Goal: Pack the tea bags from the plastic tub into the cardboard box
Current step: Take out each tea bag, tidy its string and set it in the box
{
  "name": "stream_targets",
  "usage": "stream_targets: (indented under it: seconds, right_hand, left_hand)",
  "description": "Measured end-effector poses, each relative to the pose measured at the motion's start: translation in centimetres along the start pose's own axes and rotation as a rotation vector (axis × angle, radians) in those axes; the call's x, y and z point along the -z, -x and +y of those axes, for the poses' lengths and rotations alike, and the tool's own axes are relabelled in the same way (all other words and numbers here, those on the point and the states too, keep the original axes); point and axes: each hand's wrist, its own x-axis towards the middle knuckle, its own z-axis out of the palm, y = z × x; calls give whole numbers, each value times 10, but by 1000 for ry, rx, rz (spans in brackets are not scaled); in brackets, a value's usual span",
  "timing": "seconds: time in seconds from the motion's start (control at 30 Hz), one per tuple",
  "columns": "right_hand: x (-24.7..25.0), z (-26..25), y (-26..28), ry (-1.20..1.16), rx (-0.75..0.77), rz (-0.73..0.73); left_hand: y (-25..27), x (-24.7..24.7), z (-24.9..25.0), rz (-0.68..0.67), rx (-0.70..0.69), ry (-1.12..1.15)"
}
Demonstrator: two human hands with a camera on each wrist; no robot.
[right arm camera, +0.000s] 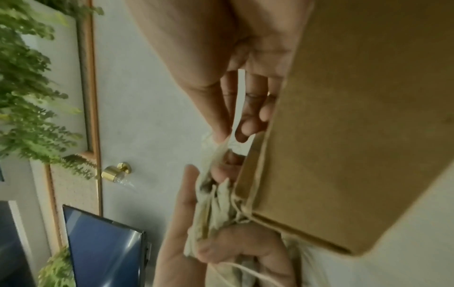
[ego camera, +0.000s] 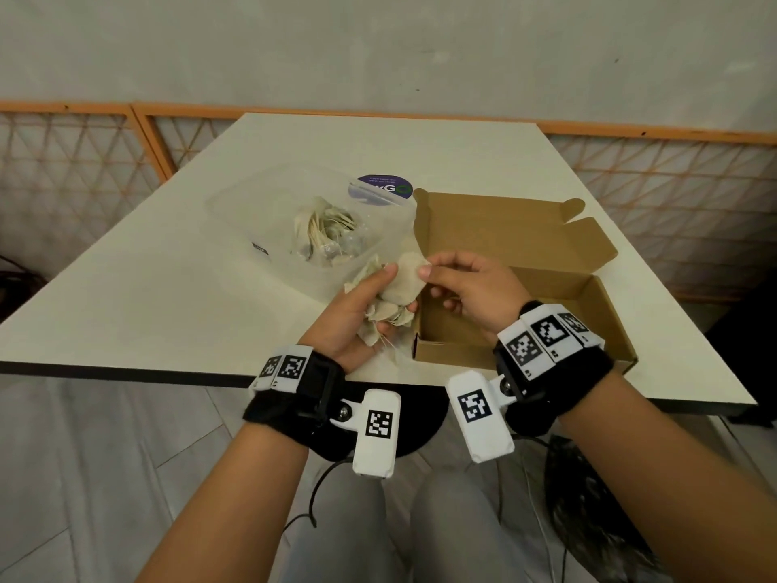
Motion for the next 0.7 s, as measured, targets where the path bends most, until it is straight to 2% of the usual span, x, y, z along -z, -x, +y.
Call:
stream_targets:
  seconds: [0.13,0.3,0.47,0.57,0.7]
  right_hand:
    - [8,-9,-2,29,23,-8]
    - [9,-32,-6,356,88,-128]
    - [27,-63,-20,745,195,-43]
    - [36,-67,-28,967,154,-59]
    - [39,-66,-31,1116,83,-104]
  left_hand:
    - [-2,3,-1,11,12,18]
    - [-3,4,-4,-25,-67,16]
    - [-2,3,-2,-12,-49,26]
    - [-3,3,-2,1,-28,62]
    - [-3,4,-1,-10,-22,117]
